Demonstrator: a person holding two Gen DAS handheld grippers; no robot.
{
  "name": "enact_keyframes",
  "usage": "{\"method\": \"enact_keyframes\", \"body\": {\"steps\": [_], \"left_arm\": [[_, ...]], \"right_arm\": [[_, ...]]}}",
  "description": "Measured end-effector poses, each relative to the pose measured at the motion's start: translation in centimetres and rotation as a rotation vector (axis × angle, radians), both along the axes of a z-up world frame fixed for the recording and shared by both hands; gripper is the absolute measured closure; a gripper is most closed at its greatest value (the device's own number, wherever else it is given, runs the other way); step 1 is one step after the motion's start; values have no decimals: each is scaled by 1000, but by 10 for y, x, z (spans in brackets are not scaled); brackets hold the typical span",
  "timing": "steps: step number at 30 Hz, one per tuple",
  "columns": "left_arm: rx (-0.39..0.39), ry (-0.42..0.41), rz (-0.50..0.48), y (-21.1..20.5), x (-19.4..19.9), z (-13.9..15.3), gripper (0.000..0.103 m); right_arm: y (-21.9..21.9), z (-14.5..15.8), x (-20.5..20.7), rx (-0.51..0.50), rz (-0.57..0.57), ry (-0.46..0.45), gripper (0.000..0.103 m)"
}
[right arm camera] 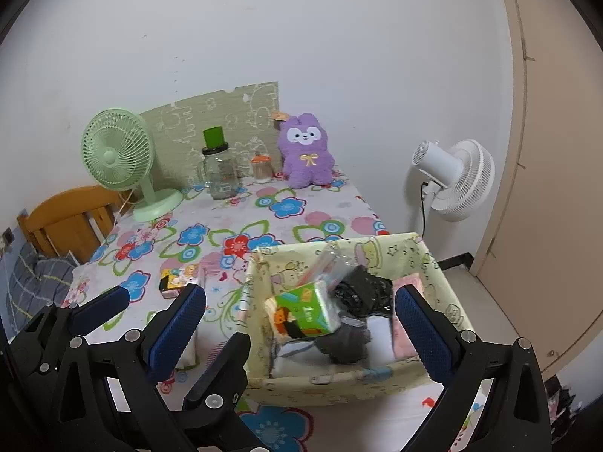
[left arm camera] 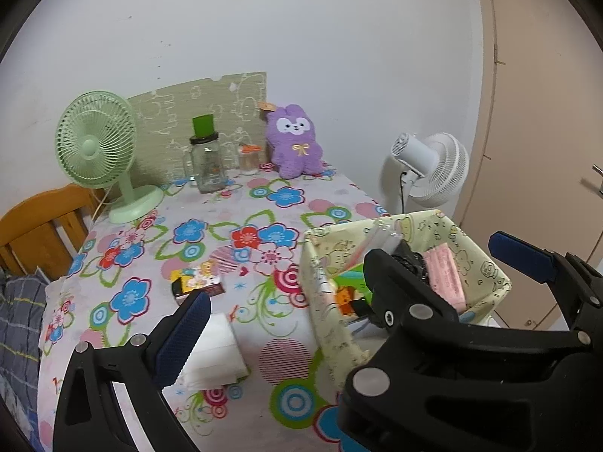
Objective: Organize soft objects
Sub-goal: 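Withdraw both tools from the box back over the bed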
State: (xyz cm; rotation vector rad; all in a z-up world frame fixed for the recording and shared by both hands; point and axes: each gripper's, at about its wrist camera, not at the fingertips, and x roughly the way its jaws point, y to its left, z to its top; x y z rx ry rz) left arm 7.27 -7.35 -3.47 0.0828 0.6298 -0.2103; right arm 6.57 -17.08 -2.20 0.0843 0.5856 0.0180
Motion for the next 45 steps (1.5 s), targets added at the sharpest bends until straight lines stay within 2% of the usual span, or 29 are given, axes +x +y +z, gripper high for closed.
{"method": "enact_keyframes", "body": {"steps": [16, 22, 33, 45], "left_arm": [[-10, 8, 120, 54, 2, -3, 1], [-19, 16, 158, 72, 5, -6, 1], [-15, 49, 211, 92, 15, -19, 1], [-16, 120, 255, 106, 35, -45, 2]], "right_arm": [[50, 3, 4, -31, 75, -21, 2], [67, 3, 8, -39, 112, -27, 7], [93, -9, 23, -45, 175, -1, 25], [111, -30, 47, -81, 208, 17, 26]]}}
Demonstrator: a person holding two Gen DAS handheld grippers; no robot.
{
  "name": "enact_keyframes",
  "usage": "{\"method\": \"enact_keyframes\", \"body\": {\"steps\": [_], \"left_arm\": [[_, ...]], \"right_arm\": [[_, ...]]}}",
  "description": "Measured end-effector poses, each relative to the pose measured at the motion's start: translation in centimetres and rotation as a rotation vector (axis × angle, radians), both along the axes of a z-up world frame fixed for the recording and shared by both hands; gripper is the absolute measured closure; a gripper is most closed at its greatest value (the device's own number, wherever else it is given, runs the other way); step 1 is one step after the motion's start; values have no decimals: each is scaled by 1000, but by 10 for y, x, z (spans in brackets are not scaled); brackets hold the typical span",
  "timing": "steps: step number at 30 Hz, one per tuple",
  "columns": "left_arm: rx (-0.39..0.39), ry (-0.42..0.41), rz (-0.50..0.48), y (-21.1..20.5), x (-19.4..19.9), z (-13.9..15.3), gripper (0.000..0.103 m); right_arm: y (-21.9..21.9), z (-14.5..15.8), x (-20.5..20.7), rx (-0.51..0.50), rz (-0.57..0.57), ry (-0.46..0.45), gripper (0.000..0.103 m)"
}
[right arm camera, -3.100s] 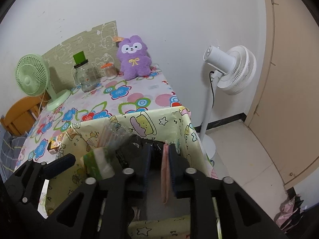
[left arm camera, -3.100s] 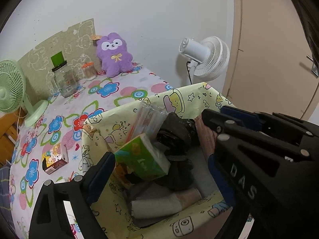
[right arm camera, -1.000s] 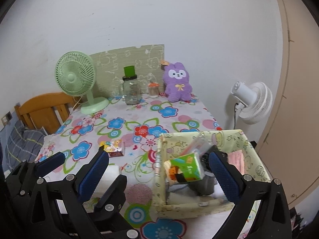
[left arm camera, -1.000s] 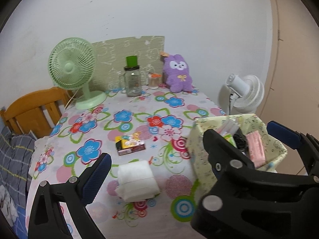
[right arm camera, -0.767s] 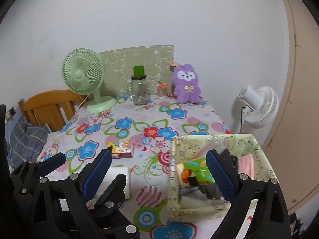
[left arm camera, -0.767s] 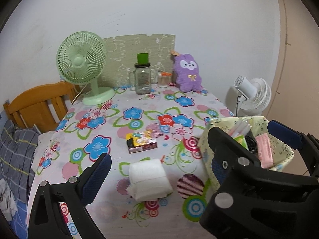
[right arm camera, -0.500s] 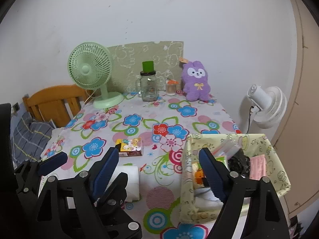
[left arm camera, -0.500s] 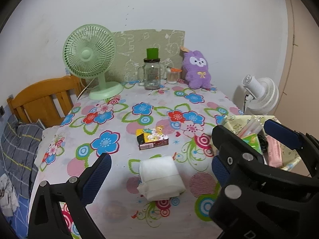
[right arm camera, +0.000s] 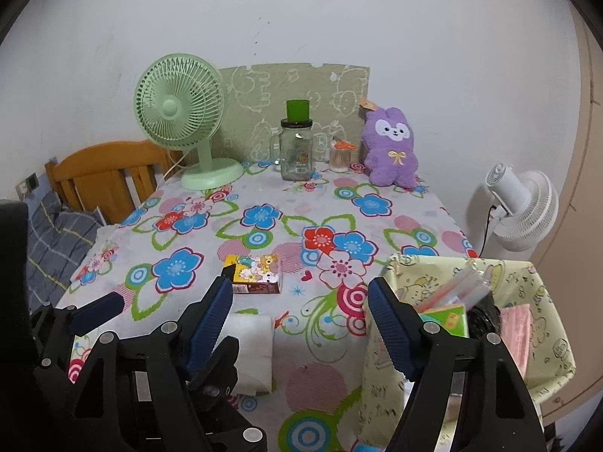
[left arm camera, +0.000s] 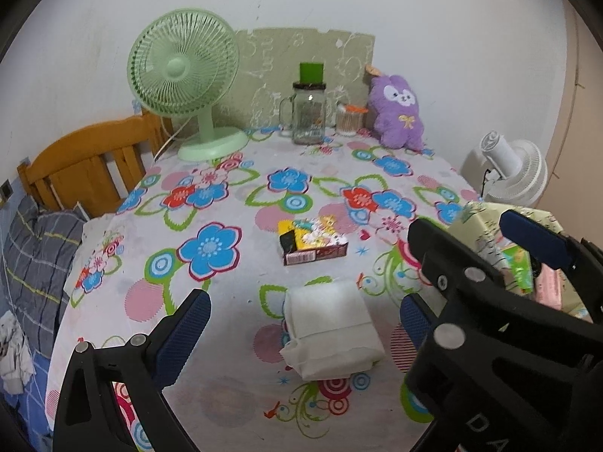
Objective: Organize soft objects
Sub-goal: 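Close the left tool on the folded white towel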
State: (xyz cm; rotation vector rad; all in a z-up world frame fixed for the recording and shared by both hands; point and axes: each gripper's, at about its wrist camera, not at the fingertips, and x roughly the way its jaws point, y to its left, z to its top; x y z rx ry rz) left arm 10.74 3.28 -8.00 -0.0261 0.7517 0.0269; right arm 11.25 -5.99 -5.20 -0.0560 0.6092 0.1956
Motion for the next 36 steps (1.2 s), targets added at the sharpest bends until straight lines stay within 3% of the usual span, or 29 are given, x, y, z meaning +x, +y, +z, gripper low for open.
{"method": "enact_keyframes", "body": {"steps": [5, 23, 30, 32, 36], "left_arm": [[5, 40, 9, 4, 10, -13, 2], [7, 141, 3, 6, 34, -51, 7], [-9, 174, -17, 3, 39, -63, 10], [-20, 177, -24, 2, 40, -65, 14], [-79, 190, -56, 2, 42, -69, 34]], "right_arm": [[5, -13, 14, 2, 23, 28, 35], [10, -40, 44, -39, 2, 93, 40], [14, -48, 50, -124, -24, 89, 40], [14, -50, 51, -137, -28, 86, 40], [13, -51, 52, -154, -29, 83, 40]]}}
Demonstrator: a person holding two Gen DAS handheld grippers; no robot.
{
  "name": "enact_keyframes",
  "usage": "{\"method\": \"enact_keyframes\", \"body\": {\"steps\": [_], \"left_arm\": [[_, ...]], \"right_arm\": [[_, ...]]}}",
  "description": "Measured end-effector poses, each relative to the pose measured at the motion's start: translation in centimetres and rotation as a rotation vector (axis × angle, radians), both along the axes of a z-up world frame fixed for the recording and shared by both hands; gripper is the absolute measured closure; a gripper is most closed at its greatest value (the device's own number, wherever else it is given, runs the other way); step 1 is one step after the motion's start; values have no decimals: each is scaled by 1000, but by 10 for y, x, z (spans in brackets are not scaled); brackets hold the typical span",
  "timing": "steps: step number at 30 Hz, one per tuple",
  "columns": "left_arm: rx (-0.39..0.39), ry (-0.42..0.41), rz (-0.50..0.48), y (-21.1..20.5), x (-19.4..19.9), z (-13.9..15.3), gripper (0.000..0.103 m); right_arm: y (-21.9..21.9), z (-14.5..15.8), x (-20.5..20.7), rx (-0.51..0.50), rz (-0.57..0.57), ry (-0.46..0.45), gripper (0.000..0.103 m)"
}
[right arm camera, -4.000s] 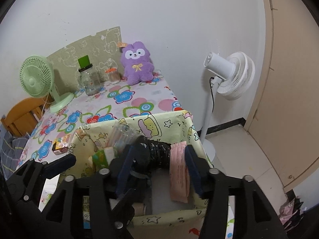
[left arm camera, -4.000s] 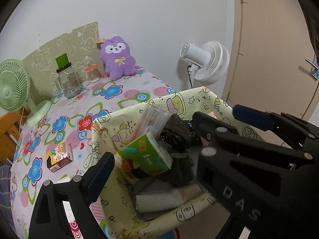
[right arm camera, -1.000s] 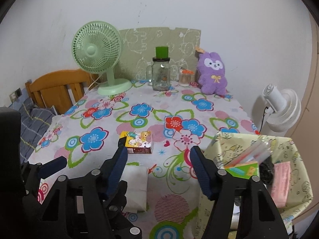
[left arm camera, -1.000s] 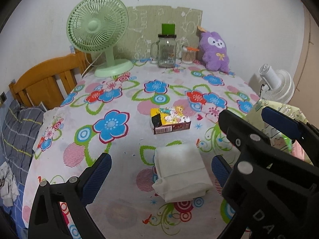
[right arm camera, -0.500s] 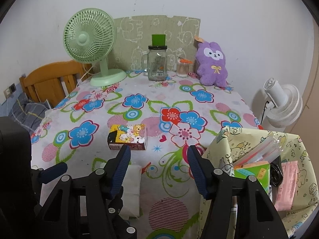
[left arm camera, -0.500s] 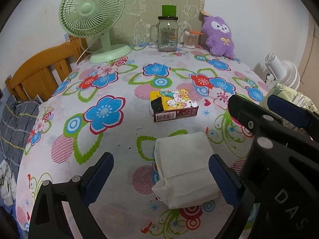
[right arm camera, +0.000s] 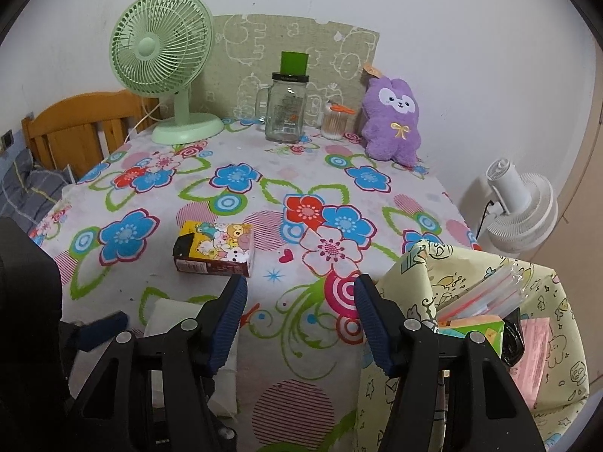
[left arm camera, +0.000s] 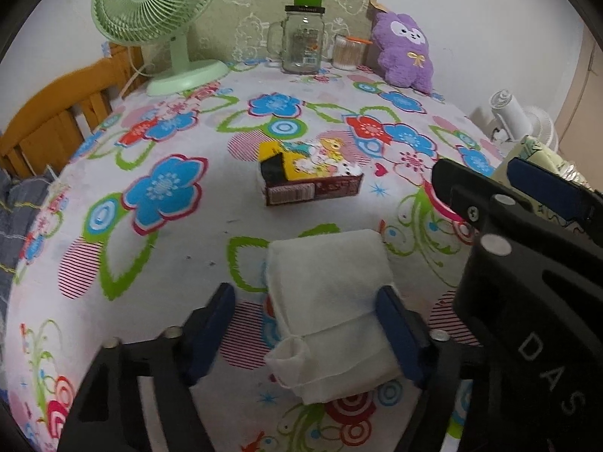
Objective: Organize soft objects
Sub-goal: 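Close the left tool on the folded white towel, then close the right tool on the yellow cartoon snack box while the left tool holds the towel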
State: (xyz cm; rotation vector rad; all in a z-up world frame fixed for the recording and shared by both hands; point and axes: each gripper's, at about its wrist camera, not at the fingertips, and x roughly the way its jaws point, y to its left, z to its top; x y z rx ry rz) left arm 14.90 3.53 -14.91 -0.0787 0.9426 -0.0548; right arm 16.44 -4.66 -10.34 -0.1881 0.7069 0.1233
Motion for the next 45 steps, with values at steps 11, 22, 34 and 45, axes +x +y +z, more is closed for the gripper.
{"method": "enact_keyframes", "body": {"steps": [11, 22, 34, 45], "left_arm": [[-23, -29, -28, 3, -7, 7, 86], [2, -69, 36, 27, -16, 17, 91], [15, -99, 95, 50, -6, 24, 91], [62, -108, 140, 66, 15, 23, 91]], "right_arm": [[6, -1, -1, -9, 11, 9, 40], [29, 4, -8, 4, 75, 21, 40], [50, -1, 5, 77, 108, 73, 24], [58, -11, 32, 167, 65, 109, 22]]}}
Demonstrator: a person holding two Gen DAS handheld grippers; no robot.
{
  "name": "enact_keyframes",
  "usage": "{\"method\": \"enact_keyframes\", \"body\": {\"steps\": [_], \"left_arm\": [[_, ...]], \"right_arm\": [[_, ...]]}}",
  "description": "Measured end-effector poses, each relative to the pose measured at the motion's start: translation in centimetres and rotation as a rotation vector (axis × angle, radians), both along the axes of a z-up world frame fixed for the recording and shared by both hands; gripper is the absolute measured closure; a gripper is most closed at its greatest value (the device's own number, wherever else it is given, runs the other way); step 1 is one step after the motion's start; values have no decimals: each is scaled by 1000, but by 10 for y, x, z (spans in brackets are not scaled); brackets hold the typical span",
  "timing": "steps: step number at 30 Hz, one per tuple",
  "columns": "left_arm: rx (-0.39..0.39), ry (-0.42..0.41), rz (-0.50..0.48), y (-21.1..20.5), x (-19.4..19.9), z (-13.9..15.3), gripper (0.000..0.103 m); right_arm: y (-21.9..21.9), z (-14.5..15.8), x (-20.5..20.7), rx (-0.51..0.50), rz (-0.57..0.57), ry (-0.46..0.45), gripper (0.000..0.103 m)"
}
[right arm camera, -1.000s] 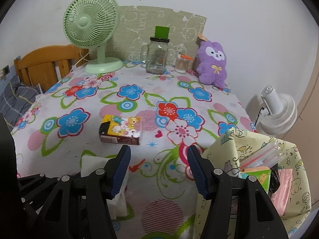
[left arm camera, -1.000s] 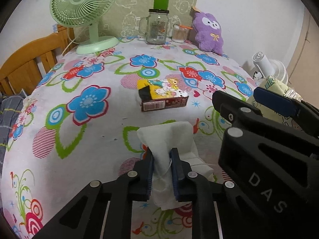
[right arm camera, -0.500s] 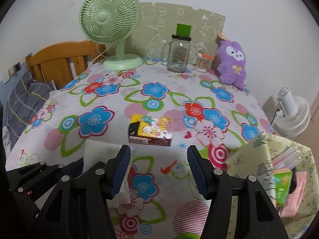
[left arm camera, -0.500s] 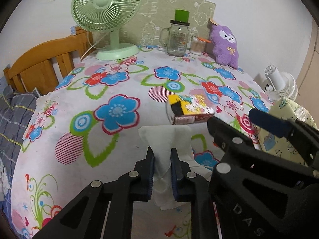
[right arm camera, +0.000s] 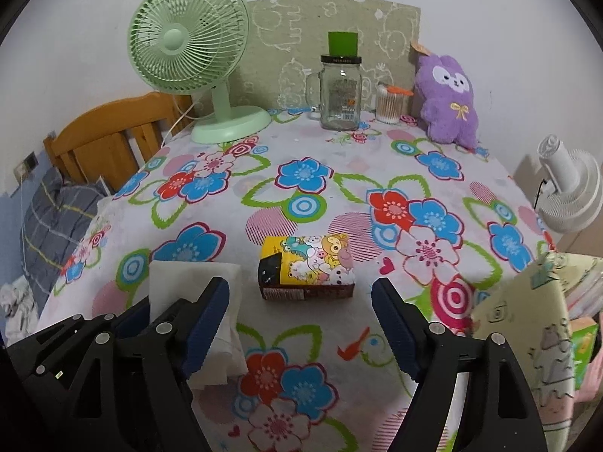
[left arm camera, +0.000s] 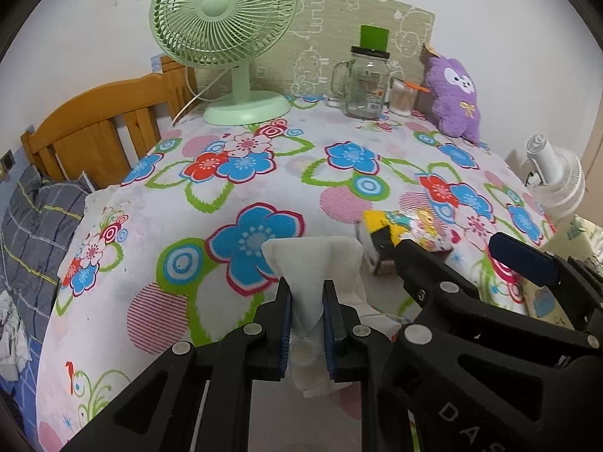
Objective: Organize soft objects
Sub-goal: 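Close the right tool on the yellow cartoon snack box while the left tool holds the towel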
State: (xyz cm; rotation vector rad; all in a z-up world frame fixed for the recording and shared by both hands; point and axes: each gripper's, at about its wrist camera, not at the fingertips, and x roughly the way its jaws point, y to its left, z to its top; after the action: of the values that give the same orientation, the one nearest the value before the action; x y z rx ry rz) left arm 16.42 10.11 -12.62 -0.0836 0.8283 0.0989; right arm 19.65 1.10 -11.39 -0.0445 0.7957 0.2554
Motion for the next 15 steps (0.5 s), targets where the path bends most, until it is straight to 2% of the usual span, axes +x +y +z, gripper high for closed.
{"method": "enact_keyframes", "body": {"steps": [15], "left_arm": [[-11, 21, 20, 10, 16, -16, 91]], "right_arm": [[7, -28, 30, -2, -38, 50, 22]]}}
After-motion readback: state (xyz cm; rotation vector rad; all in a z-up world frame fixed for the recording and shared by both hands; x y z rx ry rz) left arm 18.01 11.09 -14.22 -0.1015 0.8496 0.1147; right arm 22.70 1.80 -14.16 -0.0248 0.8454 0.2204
